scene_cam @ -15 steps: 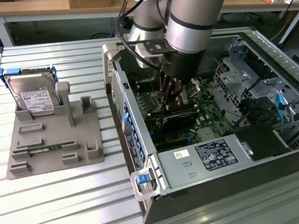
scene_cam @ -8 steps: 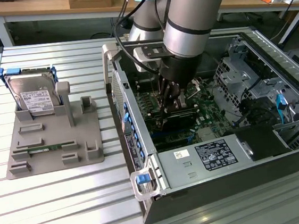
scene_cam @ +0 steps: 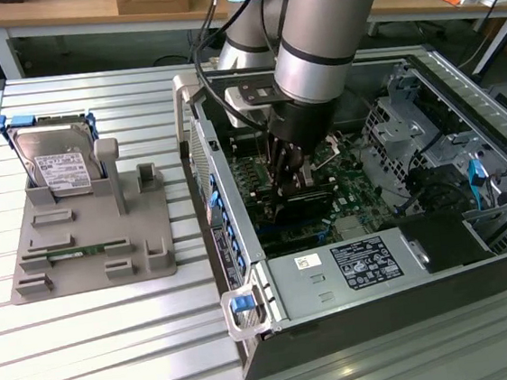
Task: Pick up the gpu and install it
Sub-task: 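Press down on the gpu until it lock into place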
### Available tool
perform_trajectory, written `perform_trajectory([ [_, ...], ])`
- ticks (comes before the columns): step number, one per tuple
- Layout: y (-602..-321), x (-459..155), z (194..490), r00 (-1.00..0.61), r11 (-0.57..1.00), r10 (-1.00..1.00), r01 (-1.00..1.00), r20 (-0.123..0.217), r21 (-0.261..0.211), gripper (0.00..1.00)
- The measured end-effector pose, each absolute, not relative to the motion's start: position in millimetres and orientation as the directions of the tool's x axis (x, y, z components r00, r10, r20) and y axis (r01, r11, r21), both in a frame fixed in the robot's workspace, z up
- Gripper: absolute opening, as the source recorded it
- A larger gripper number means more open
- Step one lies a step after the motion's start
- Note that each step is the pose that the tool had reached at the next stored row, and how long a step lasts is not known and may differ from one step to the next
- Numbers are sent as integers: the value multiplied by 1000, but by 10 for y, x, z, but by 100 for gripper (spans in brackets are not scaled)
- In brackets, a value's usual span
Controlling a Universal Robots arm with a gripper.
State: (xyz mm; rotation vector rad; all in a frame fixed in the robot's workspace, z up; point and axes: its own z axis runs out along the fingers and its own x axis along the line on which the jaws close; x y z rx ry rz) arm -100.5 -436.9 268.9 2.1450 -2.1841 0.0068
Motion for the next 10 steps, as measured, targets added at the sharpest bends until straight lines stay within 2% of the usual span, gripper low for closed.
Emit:
perform_trajectory([
  [2,-4374,-996,2904,-16,19,-998,-998,62,53,13],
  [6,-4374,-663,2906,-15,20,-998,-997,62,69,13],
  [10,-4374,-647,3255,-15,20,-998,-997,62,70,13],
])
